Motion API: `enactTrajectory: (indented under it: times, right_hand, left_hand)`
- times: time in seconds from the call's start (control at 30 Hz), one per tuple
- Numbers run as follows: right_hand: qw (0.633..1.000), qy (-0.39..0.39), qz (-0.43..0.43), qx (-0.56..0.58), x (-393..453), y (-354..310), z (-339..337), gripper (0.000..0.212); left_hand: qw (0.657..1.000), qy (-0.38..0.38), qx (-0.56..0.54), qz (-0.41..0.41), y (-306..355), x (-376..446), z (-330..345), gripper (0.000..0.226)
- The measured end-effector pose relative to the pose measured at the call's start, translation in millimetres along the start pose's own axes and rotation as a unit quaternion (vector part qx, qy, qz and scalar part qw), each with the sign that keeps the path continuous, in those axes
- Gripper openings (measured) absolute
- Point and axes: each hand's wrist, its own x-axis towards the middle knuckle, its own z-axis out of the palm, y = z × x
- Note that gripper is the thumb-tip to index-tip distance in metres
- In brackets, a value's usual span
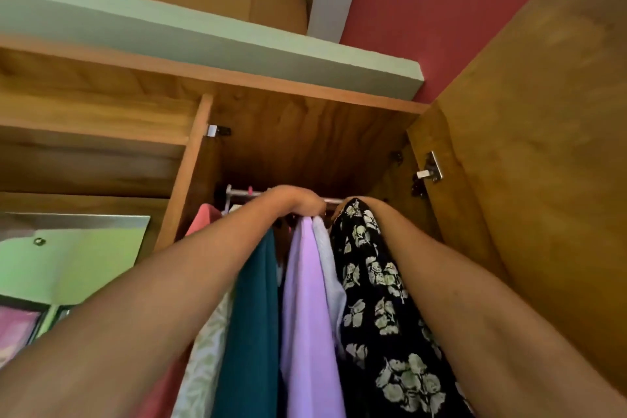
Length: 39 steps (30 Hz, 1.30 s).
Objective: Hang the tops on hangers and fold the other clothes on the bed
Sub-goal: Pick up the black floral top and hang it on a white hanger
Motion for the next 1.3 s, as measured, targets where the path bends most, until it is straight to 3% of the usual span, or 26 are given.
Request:
enactTrajectory:
  times: [0.13, 0.23, 0.3, 0.43, 0.6, 0.73, 0.87, 1.0, 1.1, 1.2, 1.3]
  right_hand:
    - [1.000, 0.026, 0.000, -0.011, 5.5, -4.1, -11.0, 0.034]
    - [0.999, 0.026, -0.018, 0.010, 6.0, -12.3, -18.0, 0.022]
    - [0.999, 0.013, -0.025, 0.026, 10.3, -15.9, -19.7, 0.029]
    - [0.996, 0.083, -0.033, 0.006, -1.3, -18.0, -14.6, 0.035]
    - [0.998, 0.017, 0.003, 0.059, -17.4, -12.7, -8.3, 0.044]
    - [0.990, 0.093, 0.040, 0.095, -44.0, 3.2, -8.0, 0.049]
    - [0.984, 0.130, 0.045, 0.118, -66.3, 15.4, -12.5, 0.027]
    - [0.980, 0.147, 0.052, 0.121, -110.2, 20.4, -15.8, 0.036]
    - [0.983, 0.131, 0.046, 0.121, -153.3, 23.6, -10.1, 0.037]
    - [0.982, 0.147, 0.039, 0.111, -208.9, 31.4, -1.7, 0.045]
    - [0.978, 0.161, 0.038, 0.127, -269.6, 41.2, 13.6, 0.043]
  left_hand:
    - [1.000, 0.005, -0.011, 0.001, 1.7, -0.5, 3.9, 0.030]
    - [1.000, 0.013, -0.005, 0.011, 0.6, -5.8, 2.4, 0.018]
    - [1.000, 0.010, -0.014, 0.022, 1.2, -4.6, 2.7, 0.026]
    - [0.999, 0.021, -0.022, 0.013, 5.5, -10.5, 3.7, 0.037]
    - [0.999, 0.040, -0.004, 0.005, 8.1, -16.6, 4.8, 0.045]
    - [0.997, 0.073, -0.030, -0.010, 16.9, -34.8, 7.7, 0.043]
    - [0.992, 0.106, -0.067, -0.025, 22.3, -52.8, 15.9, 0.046]
    - [0.981, 0.156, -0.105, -0.045, 40.7, -88.3, 27.4, 0.046]
    - [0.950, 0.233, -0.210, -0.006, 57.4, -120.7, 30.7, 0.041]
    - [0.866, 0.252, -0.430, 0.031, 83.1, -160.4, 42.7, 0.032]
    - [0.790, 0.212, -0.576, 0.008, 101.5, -205.7, 69.5, 0.025]
